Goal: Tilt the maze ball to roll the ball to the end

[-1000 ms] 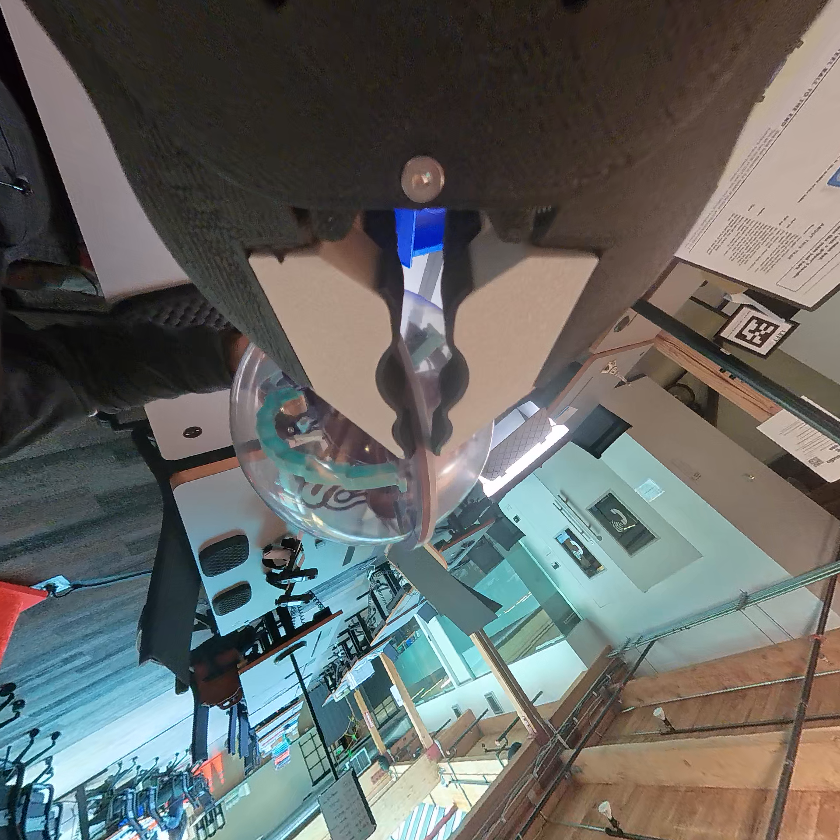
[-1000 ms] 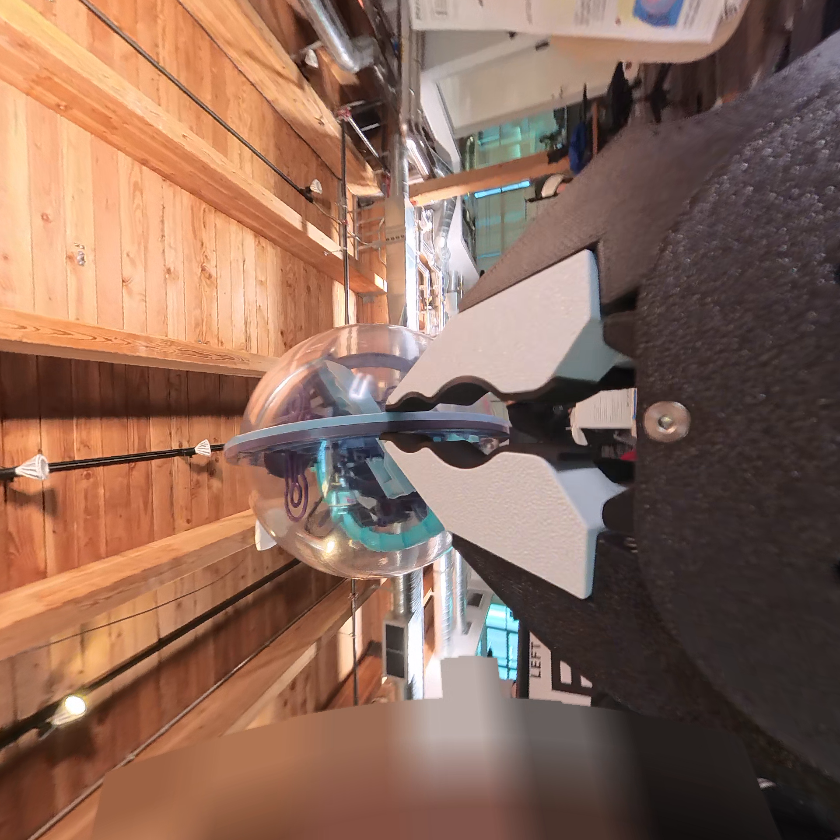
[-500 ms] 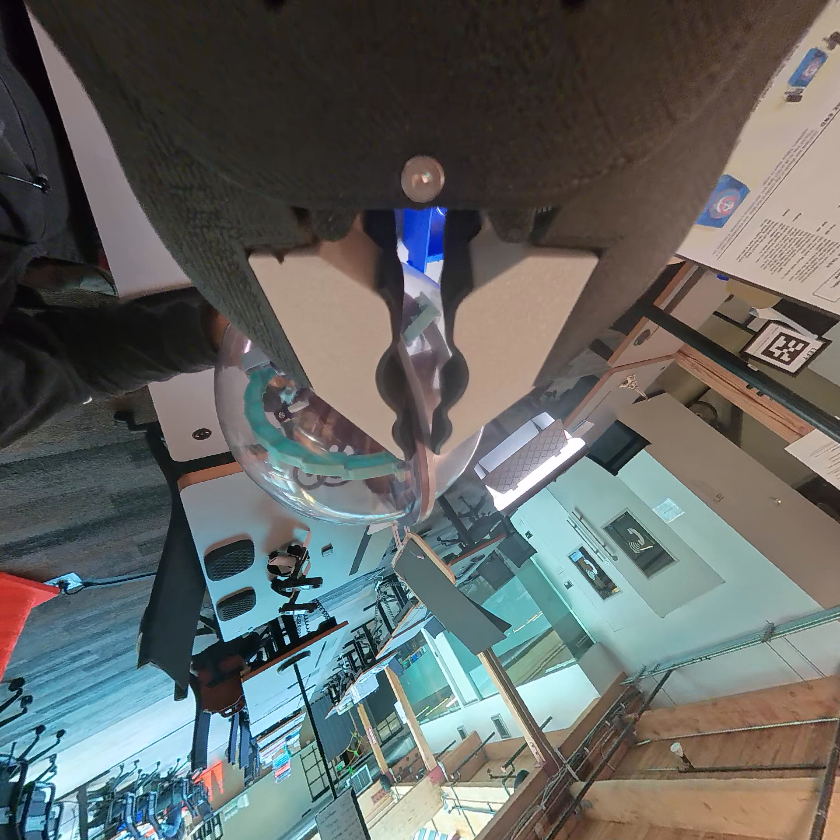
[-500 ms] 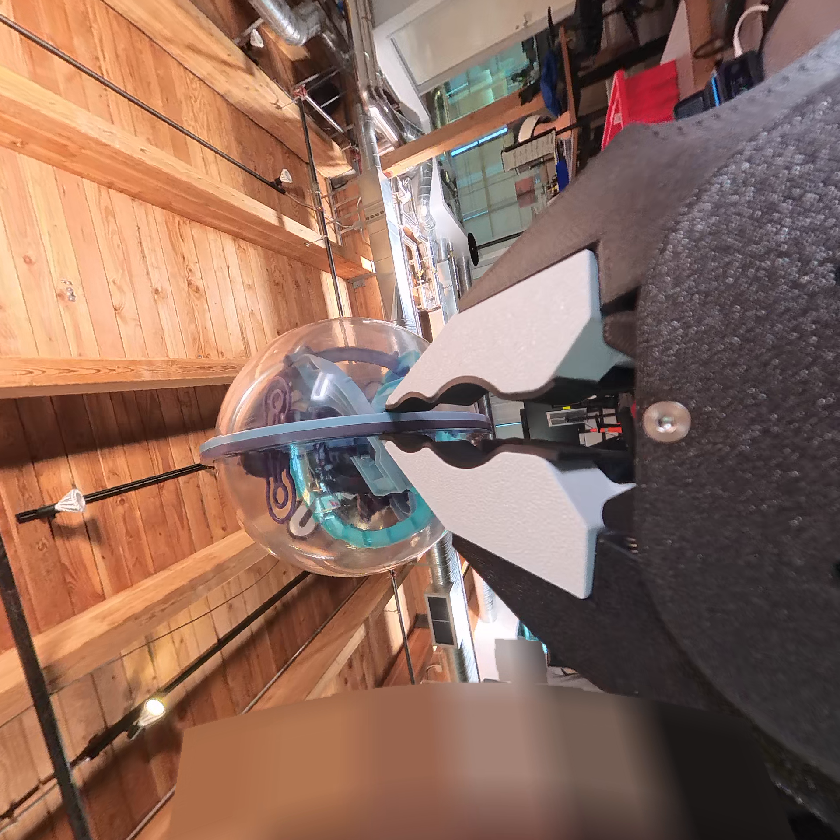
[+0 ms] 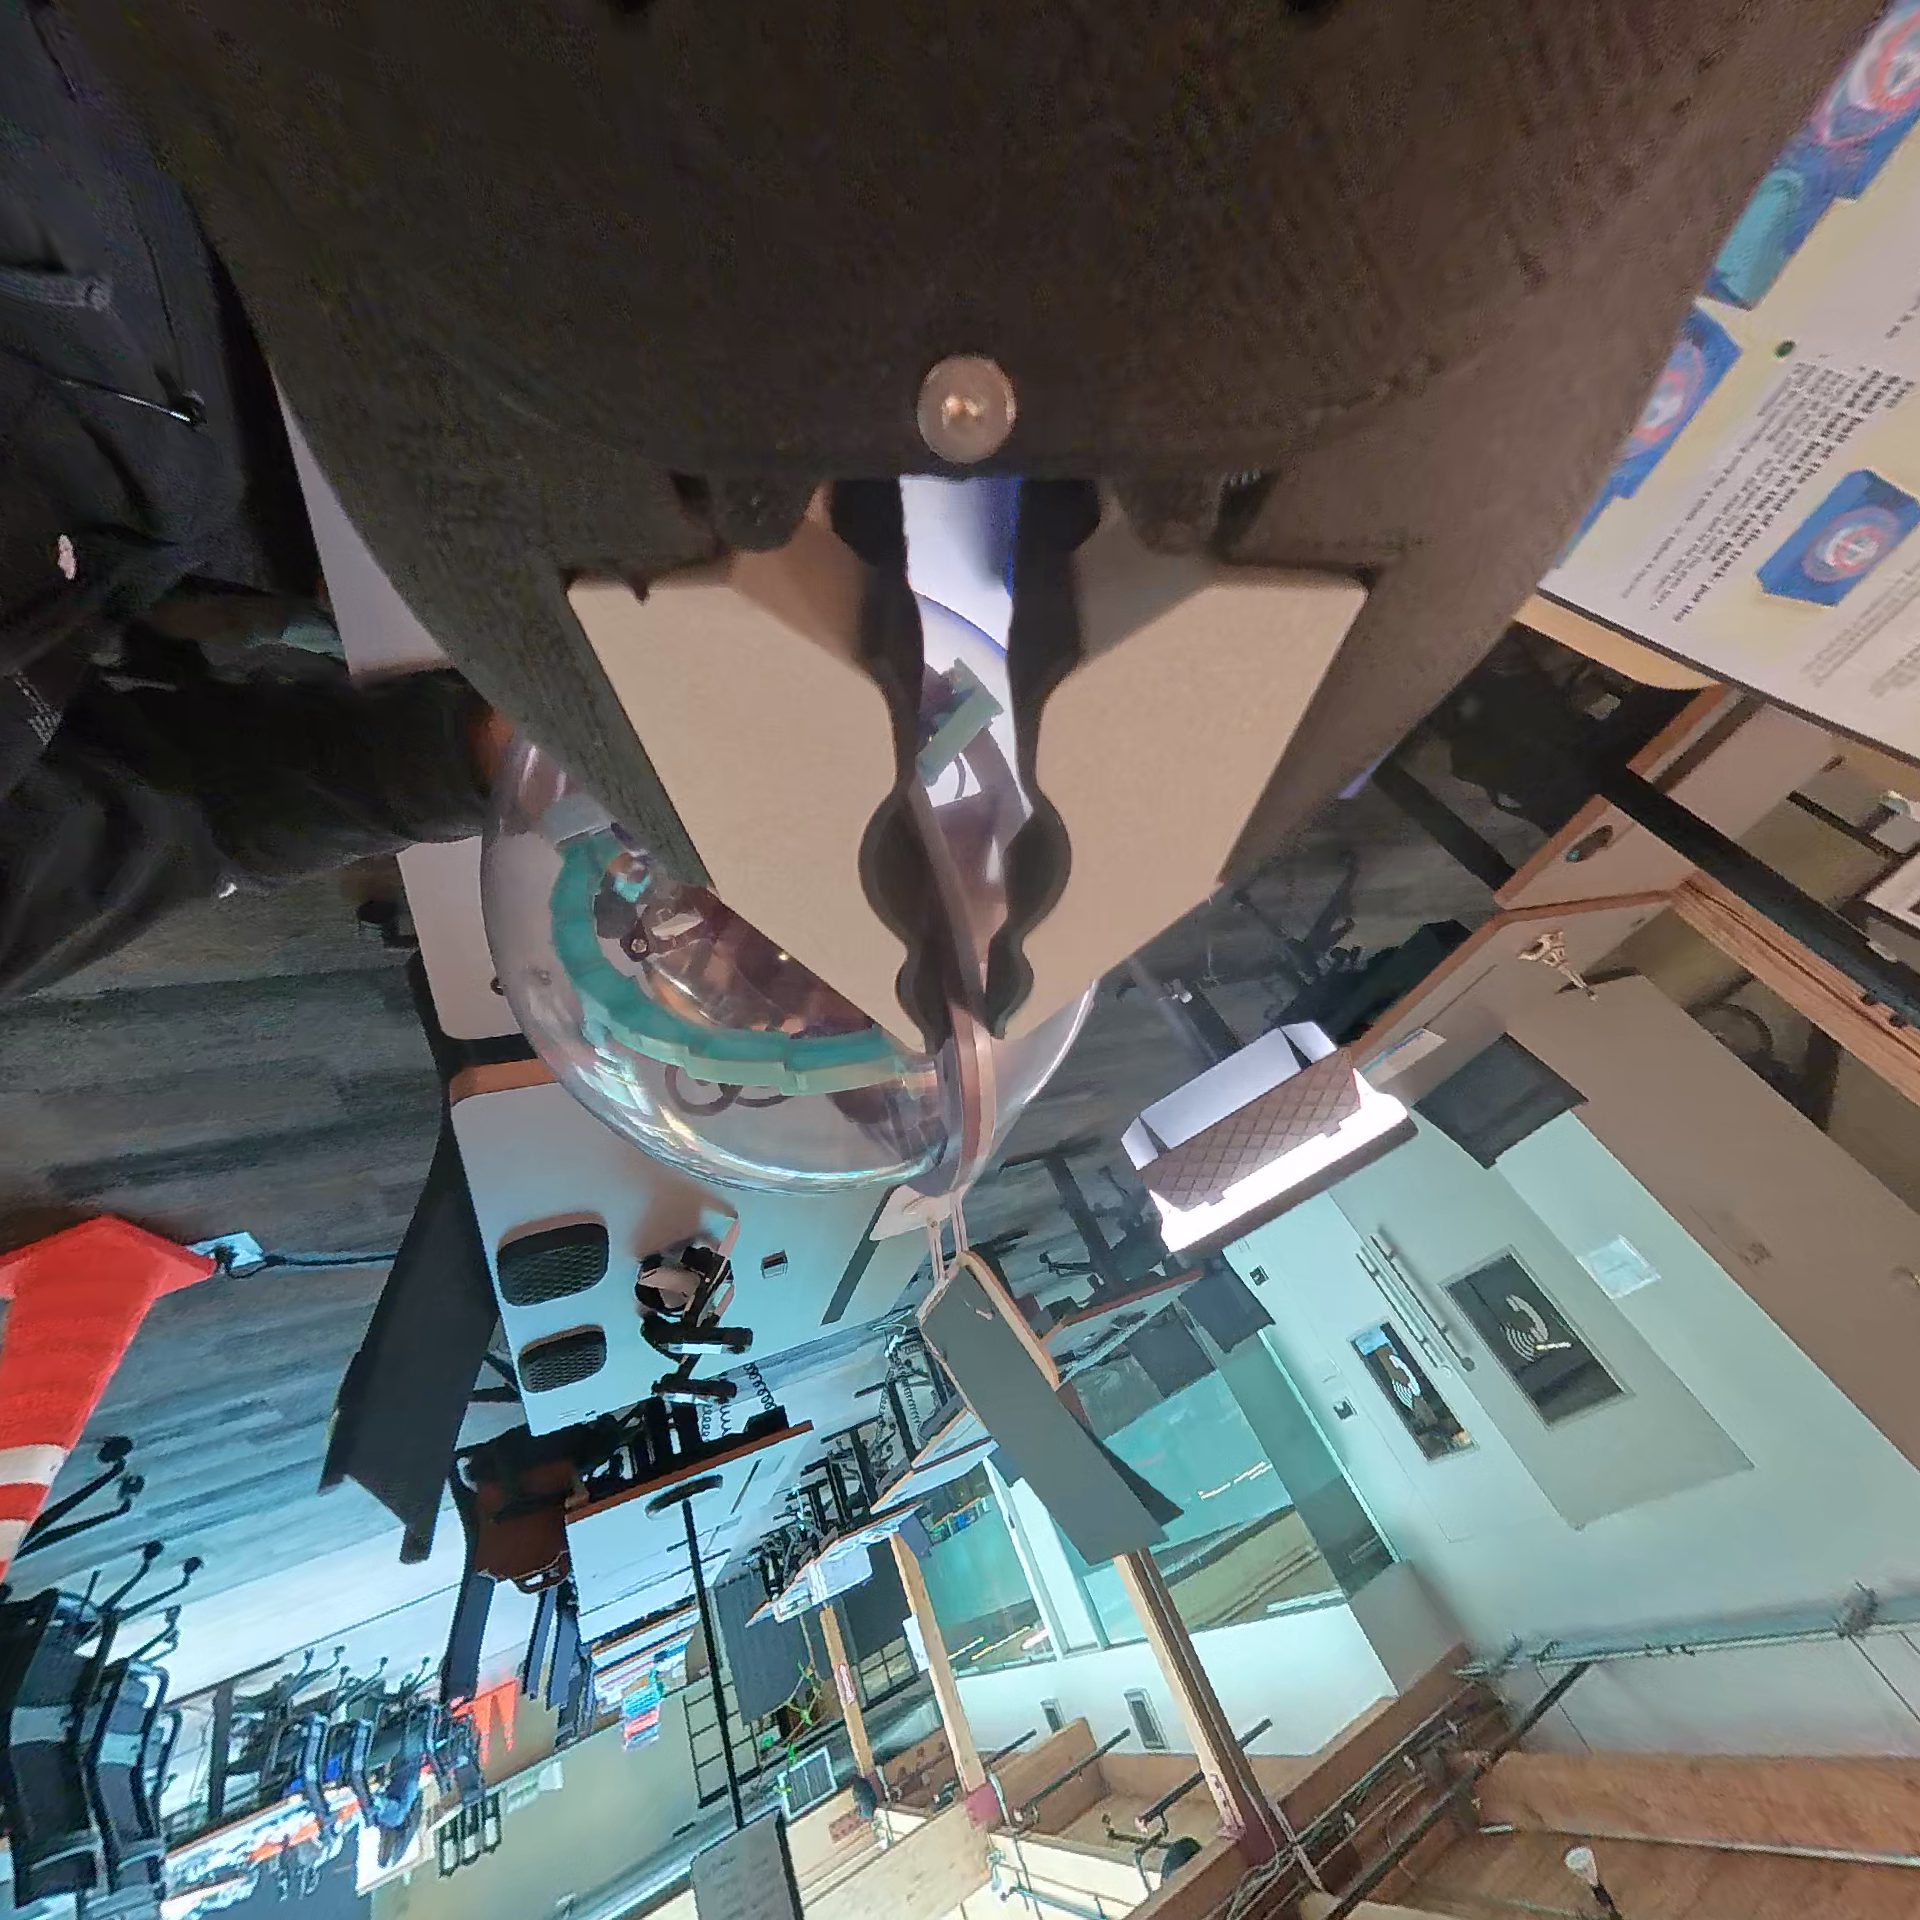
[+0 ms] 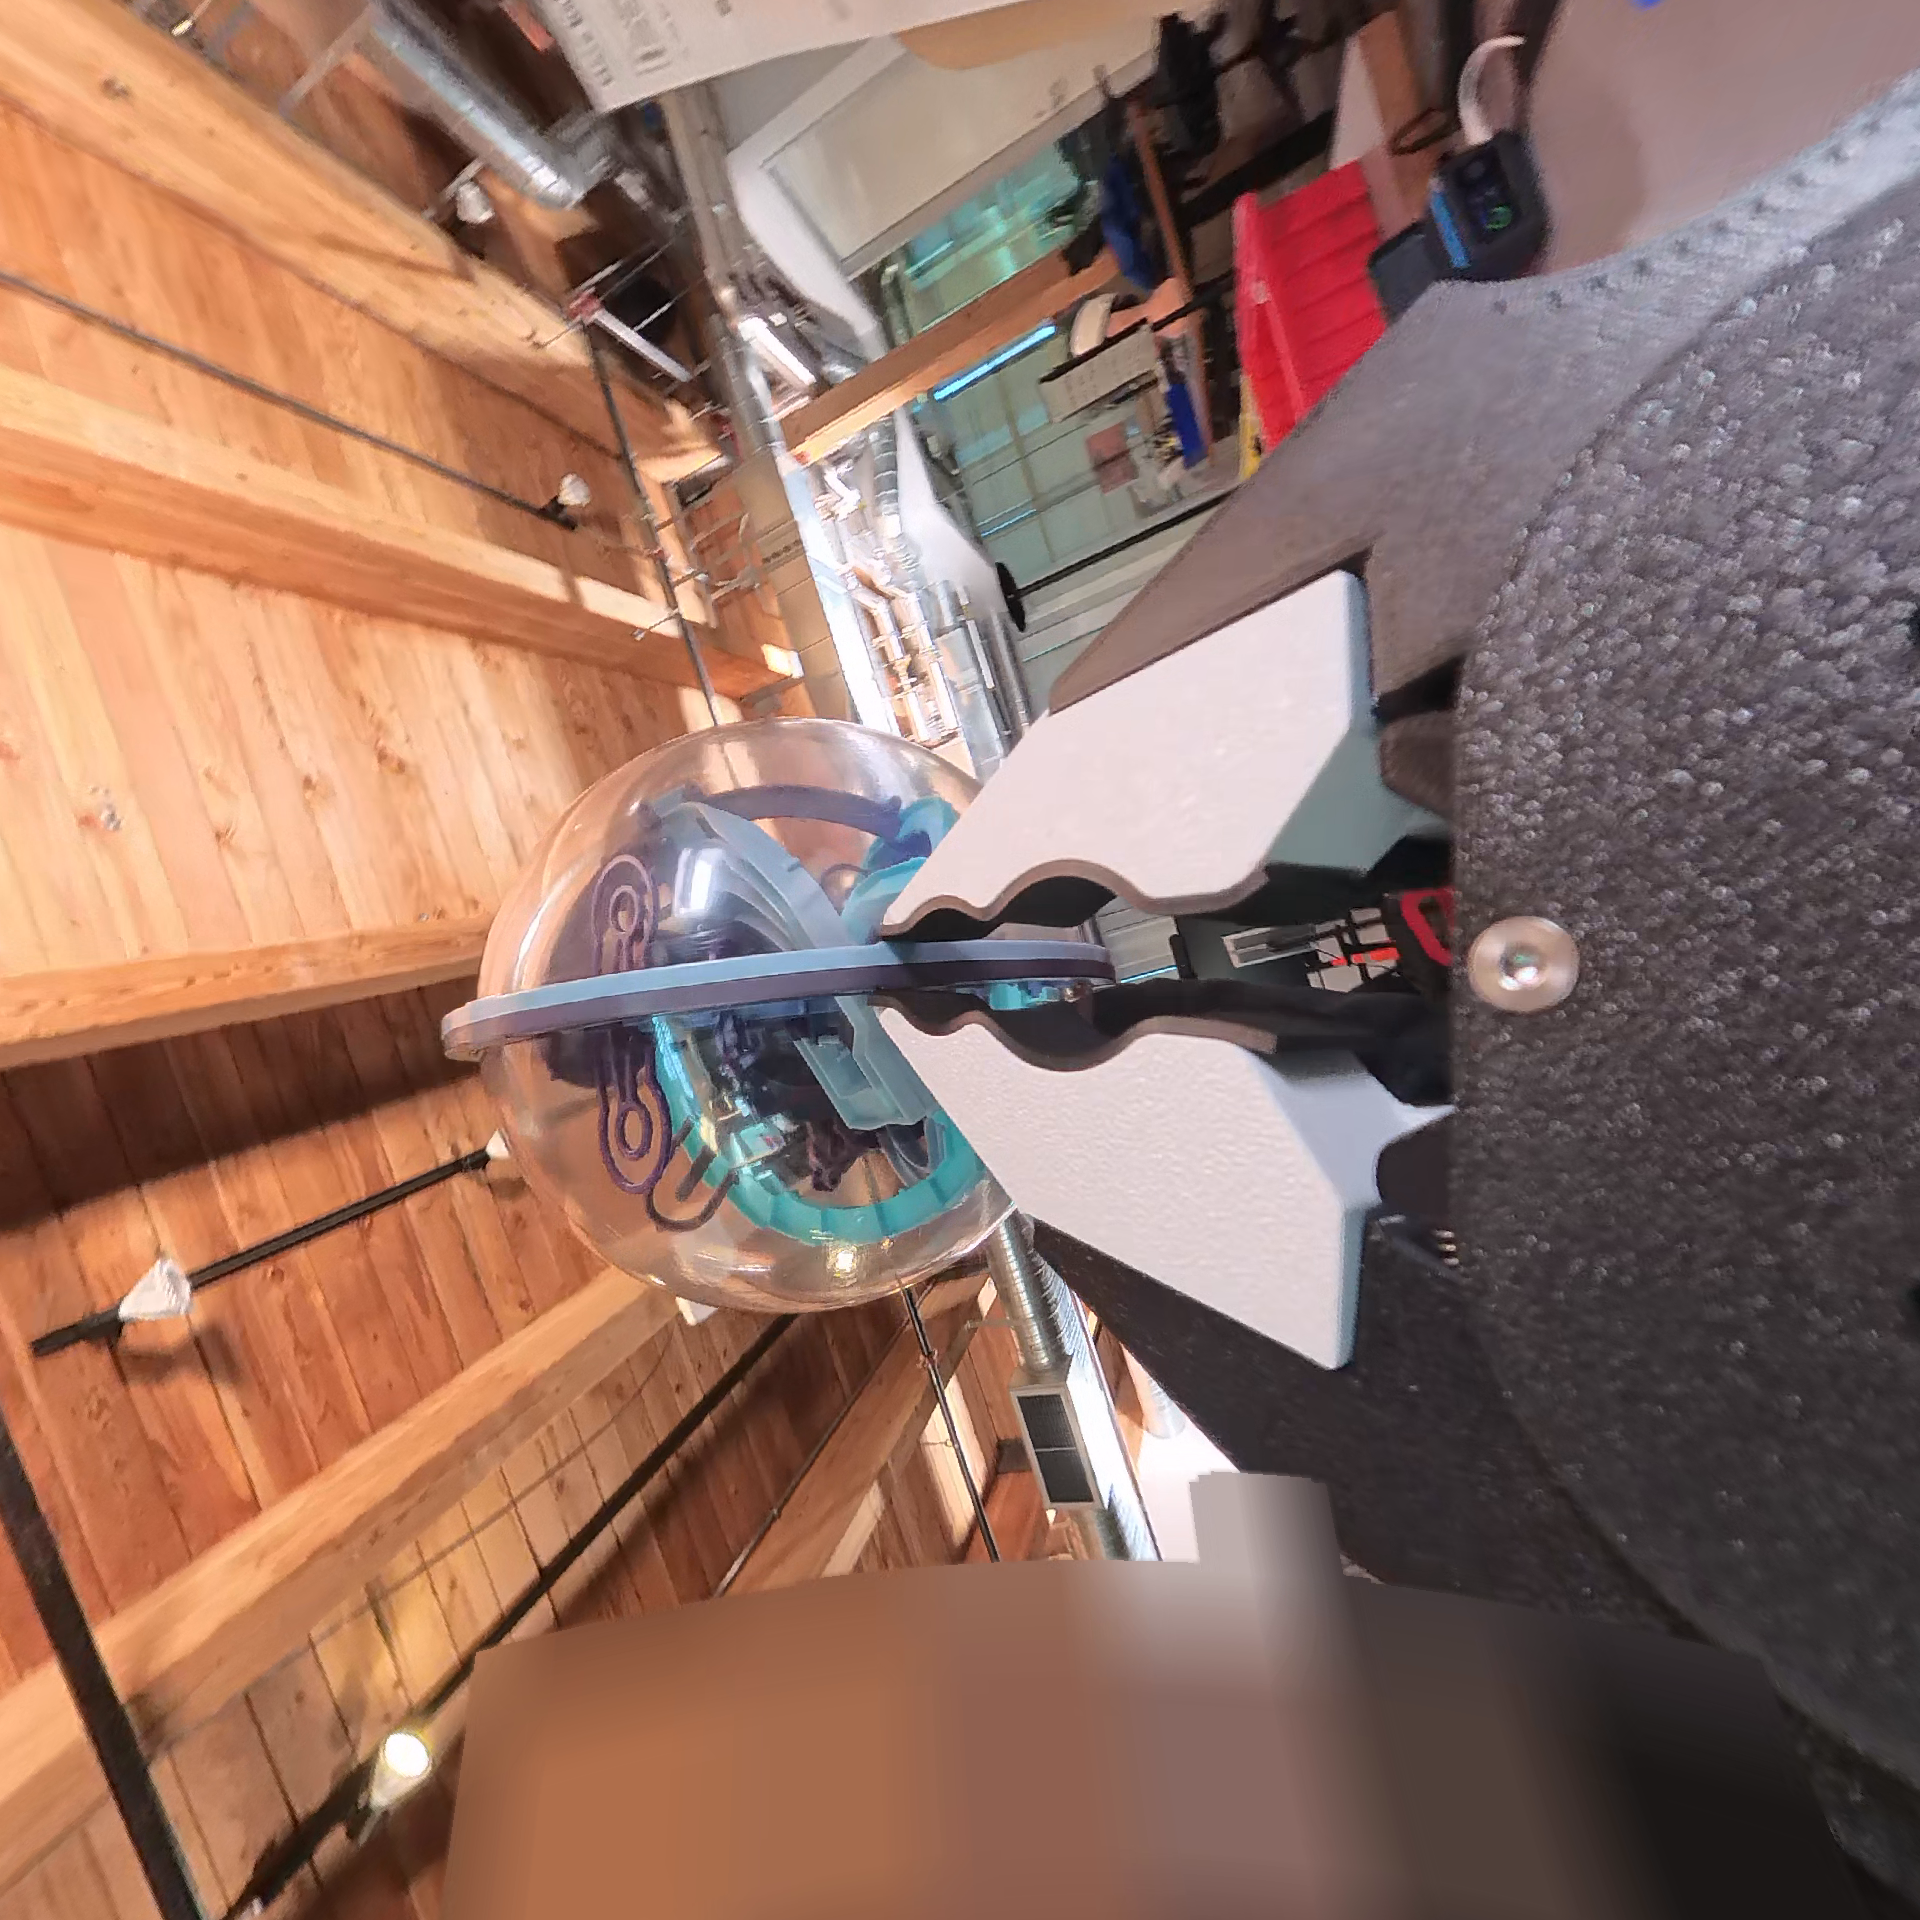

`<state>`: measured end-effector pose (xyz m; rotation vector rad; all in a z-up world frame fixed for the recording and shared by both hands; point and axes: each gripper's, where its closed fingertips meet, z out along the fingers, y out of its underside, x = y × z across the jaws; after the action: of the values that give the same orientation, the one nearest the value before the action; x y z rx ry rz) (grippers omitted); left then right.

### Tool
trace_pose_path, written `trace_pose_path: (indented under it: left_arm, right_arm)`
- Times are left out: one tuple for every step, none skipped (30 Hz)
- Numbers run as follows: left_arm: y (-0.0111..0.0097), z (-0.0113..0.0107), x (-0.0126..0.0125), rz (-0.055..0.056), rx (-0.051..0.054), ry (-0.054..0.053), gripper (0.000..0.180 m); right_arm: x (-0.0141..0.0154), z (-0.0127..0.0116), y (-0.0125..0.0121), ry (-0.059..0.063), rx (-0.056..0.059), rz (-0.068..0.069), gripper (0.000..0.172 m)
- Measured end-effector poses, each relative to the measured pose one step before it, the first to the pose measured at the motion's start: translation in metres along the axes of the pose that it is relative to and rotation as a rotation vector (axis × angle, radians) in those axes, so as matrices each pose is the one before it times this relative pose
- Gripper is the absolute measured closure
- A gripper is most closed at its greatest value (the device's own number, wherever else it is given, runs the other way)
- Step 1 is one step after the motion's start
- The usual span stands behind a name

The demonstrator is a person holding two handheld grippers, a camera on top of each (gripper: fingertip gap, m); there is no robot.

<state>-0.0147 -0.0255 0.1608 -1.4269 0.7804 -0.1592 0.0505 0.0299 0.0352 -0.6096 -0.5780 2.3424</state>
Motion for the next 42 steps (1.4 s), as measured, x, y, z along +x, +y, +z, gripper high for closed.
trace_pose_path:
  left_arm:
    - [0.00572,0.00069,-0.00195,-0.0177,-0.0022,0.0001,0.174]
    - [0.00675,0.00084,-0.00205,-0.02,-0.0041,0.0006,0.174]
    - [0.00785,0.00082,-0.00238,-0.0203,-0.005,0.0006,0.174]
    - [0.0089,0.00126,-0.00249,-0.0227,-0.0057,0.0019,0.174]
    - [0.00961,0.00172,-0.00243,-0.0279,-0.0047,0.0048,0.174]
    - [0.01042,0.00206,-0.00315,-0.0298,-0.0053,0.0021,0.174]
    - [0.01075,0.00224,-0.00282,-0.0291,-0.0037,0.0045,0.174]
    - [0.01113,0.00217,-0.00241,-0.0304,-0.002,0.008,0.174]
    - [0.01175,0.0024,-0.00259,-0.0297,-0.0027,0.0061,0.174]
    - [0.01239,0.00262,-0.00256,-0.0283,-0.004,0.0074,0.174]
    - [0.01341,0.00279,-0.00222,-0.0297,-0.0073,0.01,0.174]
    - [0.01402,0.00315,-0.0017,-0.0302,-0.0073,0.0135,0.174]
    - [0.01425,0.00356,-0.00151,-0.0315,-0.0067,0.0132,0.174]
    - [0.0144,0.00385,-0.00163,-0.0326,-0.0067,0.0117,0.174]
    - [0.0145,0.00385,-0.0016,-0.0329,-0.0061,0.0128,0.174]
    - [0.01449,0.0036,-0.00204,-0.0321,-0.0066,0.0113,0.174]
    - [0.01413,0.00354,-0.0021,-0.0293,-0.0036,0.012,0.174]
    - [0.01421,0.00349,-0.0021,-0.0342,-0.0058,0.0126,0.174]
    - [0.01393,0.00339,-0.00201,-0.0313,-0.0067,0.0115,0.174]
    - [0.01324,0.00332,-0.00209,-0.0283,-0.0032,0.0086,0.175]
    - [0.01257,0.00288,-0.00253,-0.0323,-0.0026,0.009,0.175]
    - [0.01192,0.00242,-0.00291,-0.0328,-0.0035,0.0091,0.175]
    - [0.01149,0.00227,-0.00389,-0.0308,-0.0047,0.0052,0.175]
    - [0.011,0.00234,-0.00452,-0.0302,-0.0059,0.0031,0.175]
    - [0.01031,0.00229,-0.00475,-0.0294,-0.006,0.003,0.175]
    - [0.00907,0.00216,-0.00467,-0.0289,-0.0042,0.0028,0.175]
    - [0.00804,0.00212,-0.00436,-0.0263,-0.0028,0.002,0.175]
    - [0.00688,0.00188,-0.00439,-0.0205,-0.0022,-0.0016,0.175]
    - [0.00586,0.0014,-0.00417,-0.0179,-0.0017,-0.0021,0.175]
    - [0.0044,0.00072,-0.00311,-0.0191,0.0019,0.0043,0.175]
    - [0.0035,0.0005,-0.00281,-0.0159,0.0026,0.0033,0.175]
    - [0.00338,0.00058,-0.00312,-0.0105,-0.0023,-0.0025,0.175]
    - [0.00334,0.00072,-0.00272,-0.0076,-0.0051,-0.0029,0.175]
    - [0.00275,0.00066,-0.0022,-0.01,-0.0028,0.0006,0.175]
    - [0.00274,0.00039,-0.00208,-0.0133,-0.003,0.0022,0.175]
    - [0.00339,0.00045,-0.00247,-0.0127,-0.0052,0.0004,0.175]
    - [0.00428,0.0006,-0.00312,-0.0087,-0.0074,-0.0046,0.175]
    - [0.00491,0.00089,-0.00332,-0.0084,-0.009,-0.005,0.175]
    - [0.00511,0.00099,-0.00275,-0.0108,-0.0085,0.0,0.175]
    - [0.00498,0.00112,-0.0025,-0.0126,-0.0088,0.0007,0.175]
    - [0.0026,0.00088,-0.0011,-0.0076,0.004,0.0055,0.175]
    - [0.00052,0.00031,0.00098,-0.0098,0.0096,0.0133,0.175]
  right_arm:
    - [0.00284,-0.00236,0.00191,0.0143,-0.0035,0.0171,0.165]
    - [0.00403,-0.00339,0.0039,0.018,-0.0036,0.0223,0.166]
    - [0.00606,-0.00475,0.00632,0.0211,-0.0054,0.0321,0.166]
    - [0.00475,-0.0046,0.00422,0.0212,-0.0035,0.0377,0.166]
    - [0.00466,-0.00517,0.00333,0.0227,0.0011,0.0341,0.165]
    - [0.00489,-0.00573,0.00402,0.0267,-0.0032,0.03,0.165]
    - [0.00456,-0.00631,0.00375,0.0253,-0.0025,0.0232,0.165]
    - [0.0042,-0.00693,0.00381,0.0256,-0.002,0.02,0.165]
    - [0.00526,-0.00776,0.00474,0.0267,-0.0053,0.0212,0.165]
    - [0.00638,-0.0087,0.00573,0.0271,-0.0062,0.0259,0.165]
    - [0.00598,-0.00798,0.00523,0.0271,-0.0027,0.0336,0.165]
    - [0.00619,-0.00886,0.00508,0.027,0.0026,0.0348,0.165]
    - [0.00698,-0.00947,0.00566,0.0301,0.0031,0.0285,0.165]
    - [0.00723,-0.00994,0.00626,0.0316,0.0031,0.0224,0.165]
    - [0.00706,-0.01043,0.00638,0.0298,0.0043,0.022,0.165]
    - [0.00659,-0.009,0.00505,0.0297,0.0031,0.0233,0.165]
    - [0.00653,-0.00887,0.00473,0.0278,0.0029,0.0184,0.165]
    - [0.00685,-0.00874,0.00466,0.0289,0.0019,0.0135,0.165]
    - [0.00779,-0.00897,0.00467,0.0329,0.0012,0.0191,0.165]
    - [0.00798,-0.00907,0.00459,0.0332,0.0042,0.0268,0.165]
    - [0.00726,-0.00714,0.00321,0.0308,0.0065,0.0231,0.165]
    - [0.00683,-0.0061,0.00381,0.0307,0.0,0.016,0.165]
    - [0.00632,-0.00518,0.00468,0.0306,-0.0079,0.0152,0.165]
    - [0.00604,-0.0045,0.00481,0.0294,-0.0072,0.0201,0.164]
    - [0.00652,-0.00396,0.00353,0.0276,-0.0038,0.0223,0.165]
    - [0.00655,-0.00311,0.00197,0.0243,-0.002,0.0166,0.165]
    - [0.00616,-0.00315,0.00105,0.0259,0.0,0.0087,0.165]
    - [0.00533,-0.00274,-0.00007,0.0272,0.0023,-0.0017,0.165]
    - [0.00317,-0.00183,-0.00073,0.0192,0.0025,-0.0047,0.165]
    - [0.00169,-0.0014,-0.00074,0.011,-0.0005,0.0038,0.165]
    - [0.00127,-0.00067,0.00022,0.0098,-0.0051,0.0044,0.165]
    - [0.00177,-0.00041,0.00073,0.0137,-0.0048,-0.0012,0.165]
    - [0.00259,-0.00025,0.00094,0.0167,-0.0035,-0.0003,0.165]
    - [0.00252,-0.00021,0.00107,0.0148,-0.0042,0.0059,0.165]
    - [0.00207,-0.0003,0.00091,0.0137,-0.0035,0.0069,0.165]
    - [0.00219,-0.00041,0.00063,0.0152,-0.001,0.0075,0.165]
    - [0.00245,-0.00061,0.00079,0.0174,-0.0007,0.0088,0.165]
    - [0.0028,-0.00098,0.00096,0.0195,0.0003,0.011,0.165]
    - [0.00261,-0.00137,0.00067,0.0176,0.0037,0.0132,0.165]
    - [0.00198,-0.00153,0.00037,0.0138,0.0068,0.0131,0.165]
    - [0.00104,-0.00148,-0.00034,0.0081,0.0076,0.008,0.165]
    - [0.0003,-0.00099,-0.00085,0.0053,0.0058,0.0033,0.162]
